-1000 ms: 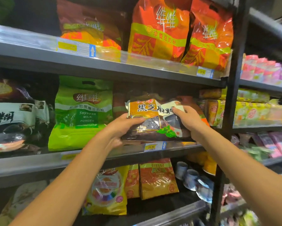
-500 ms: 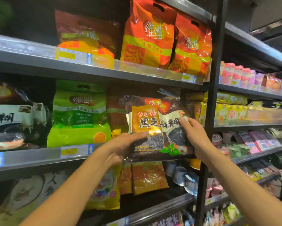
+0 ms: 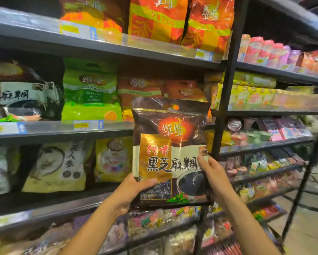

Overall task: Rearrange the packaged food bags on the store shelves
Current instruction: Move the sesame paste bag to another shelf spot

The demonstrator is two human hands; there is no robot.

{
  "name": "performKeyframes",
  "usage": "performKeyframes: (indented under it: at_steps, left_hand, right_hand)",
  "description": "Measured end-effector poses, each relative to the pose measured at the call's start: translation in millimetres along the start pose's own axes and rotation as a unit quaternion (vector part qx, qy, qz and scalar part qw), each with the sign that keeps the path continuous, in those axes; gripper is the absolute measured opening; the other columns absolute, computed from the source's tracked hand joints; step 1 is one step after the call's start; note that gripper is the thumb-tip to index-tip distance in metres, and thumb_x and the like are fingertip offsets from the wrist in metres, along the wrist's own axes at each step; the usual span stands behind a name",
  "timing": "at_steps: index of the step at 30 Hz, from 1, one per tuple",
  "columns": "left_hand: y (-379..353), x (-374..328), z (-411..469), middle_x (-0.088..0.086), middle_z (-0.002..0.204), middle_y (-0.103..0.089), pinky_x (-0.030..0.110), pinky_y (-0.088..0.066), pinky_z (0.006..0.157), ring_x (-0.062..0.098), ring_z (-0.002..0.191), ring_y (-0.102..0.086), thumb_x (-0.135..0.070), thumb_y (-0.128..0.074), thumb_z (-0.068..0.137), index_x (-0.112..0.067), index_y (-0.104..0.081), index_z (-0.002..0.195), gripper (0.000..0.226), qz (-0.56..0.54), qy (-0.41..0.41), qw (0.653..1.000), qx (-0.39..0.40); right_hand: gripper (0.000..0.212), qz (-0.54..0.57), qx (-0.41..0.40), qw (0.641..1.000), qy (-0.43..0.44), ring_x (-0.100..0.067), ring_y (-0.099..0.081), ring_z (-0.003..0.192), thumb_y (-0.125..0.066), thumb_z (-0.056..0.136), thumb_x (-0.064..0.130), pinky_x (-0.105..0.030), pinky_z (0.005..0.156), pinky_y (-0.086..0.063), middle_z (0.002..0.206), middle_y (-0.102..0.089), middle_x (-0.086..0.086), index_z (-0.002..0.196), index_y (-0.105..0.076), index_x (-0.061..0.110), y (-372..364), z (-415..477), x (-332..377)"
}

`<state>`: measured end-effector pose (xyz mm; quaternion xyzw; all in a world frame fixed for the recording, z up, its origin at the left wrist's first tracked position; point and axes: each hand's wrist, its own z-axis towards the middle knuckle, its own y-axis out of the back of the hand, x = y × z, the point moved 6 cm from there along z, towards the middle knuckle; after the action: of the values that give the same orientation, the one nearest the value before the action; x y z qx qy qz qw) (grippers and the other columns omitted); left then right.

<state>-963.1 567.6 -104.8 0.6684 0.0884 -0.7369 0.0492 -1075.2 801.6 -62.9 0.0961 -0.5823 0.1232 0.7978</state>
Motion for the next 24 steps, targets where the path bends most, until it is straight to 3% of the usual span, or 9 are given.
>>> performKeyframes:
  at_steps: [4, 7, 10, 13, 17, 20, 24]
  left_hand:
    - [-3, 44, -41, 0.008, 0.114, -0.08, 0.041, -0.054, 0.102, 0.026, 0.111, -0.075, -0.055, -0.102, 0.038, -0.013, -0.07, 0.121, 0.098, -0.002, 0.021, 0.999, -0.028]
    - [1, 66, -76, 0.007, 0.114, -0.08, 0.041, -0.056, 0.103, 0.028, 0.114, -0.074, -0.049, -0.1, 0.046, -0.012, -0.069, 0.123, 0.091, 0.001, 0.042, 0.998, -0.052]
    - [10, 85, -115, 0.006, 0.119, -0.078, 0.05, -0.049, 0.111, 0.027, 0.117, -0.072, -0.055, -0.1, 0.047, -0.013, -0.066, 0.13, 0.099, 0.007, 0.063, 0.995, -0.075]
    - [24, 95, -154, -0.001, 0.119, -0.079, 0.048, -0.048, 0.113, 0.022, 0.117, -0.072, -0.055, -0.099, 0.054, -0.021, -0.065, 0.129, 0.089, 0.019, 0.086, 0.989, -0.117]
    - [46, 100, -198, -0.01, 0.108, -0.08, 0.035, -0.05, 0.103, 0.012, 0.111, -0.071, -0.04, -0.088, 0.075, -0.027, -0.067, 0.116, 0.047, 0.04, 0.119, 0.978, -0.165]
    - [67, 101, -226, -0.008, 0.112, -0.08, 0.033, -0.05, 0.098, 0.014, 0.113, -0.07, -0.046, -0.09, 0.069, -0.026, -0.064, 0.123, 0.063, 0.042, 0.123, 0.972, -0.196]
    - [94, 102, -266, -0.01, 0.114, -0.079, 0.036, -0.051, 0.104, 0.014, 0.115, -0.07, -0.063, -0.091, 0.059, -0.031, -0.063, 0.123, 0.077, 0.053, 0.115, 0.963, -0.238]
  right_hand:
    - [0.042, 0.029, 0.07, 0.996, -0.054, -0.019, -0.073, 0.11, -0.072, 0.088, 0.045, -0.039, 0.097, -0.054, 0.118, -0.078, 0.0, 0.122, -0.069, 0.019, -7, -40, -39]
    - [0.047, 0.021, 0.107, 0.991, -0.083, -0.022, -0.073, 0.11, -0.075, 0.081, 0.045, -0.042, 0.1, -0.054, 0.116, -0.078, 0.0, 0.12, -0.07, 0.019, -19, -65, -57]
    - [0.048, -0.008, 0.113, 0.989, -0.1, -0.022, -0.074, 0.107, -0.082, 0.076, 0.046, -0.048, 0.102, -0.055, 0.11, -0.08, 0.002, 0.115, -0.073, 0.02, -33, -90, -71]
    - [0.033, -0.022, 0.13, 0.985, -0.107, -0.022, -0.075, 0.102, -0.08, 0.084, 0.038, -0.047, 0.096, -0.058, 0.105, -0.08, 0.004, 0.111, -0.074, 0.021, -56, -113, -79]
    - [0.014, -0.013, 0.155, 0.982, -0.11, -0.018, -0.078, 0.087, -0.076, 0.091, 0.028, -0.034, 0.074, -0.06, 0.091, -0.081, 0.006, 0.103, -0.074, 0.021, -89, -139, -78]
    - [0.013, -0.005, 0.18, 0.977, -0.11, -0.016, -0.078, 0.083, -0.076, 0.091, 0.027, -0.035, 0.074, -0.061, 0.09, -0.081, 0.006, 0.103, -0.073, 0.022, -117, -155, -74]
    - [0.015, -0.003, 0.206, 0.973, -0.109, -0.023, -0.078, 0.086, -0.078, 0.09, 0.029, -0.043, 0.079, -0.063, 0.092, -0.081, 0.0, 0.103, -0.074, 0.022, -158, -176, -74]
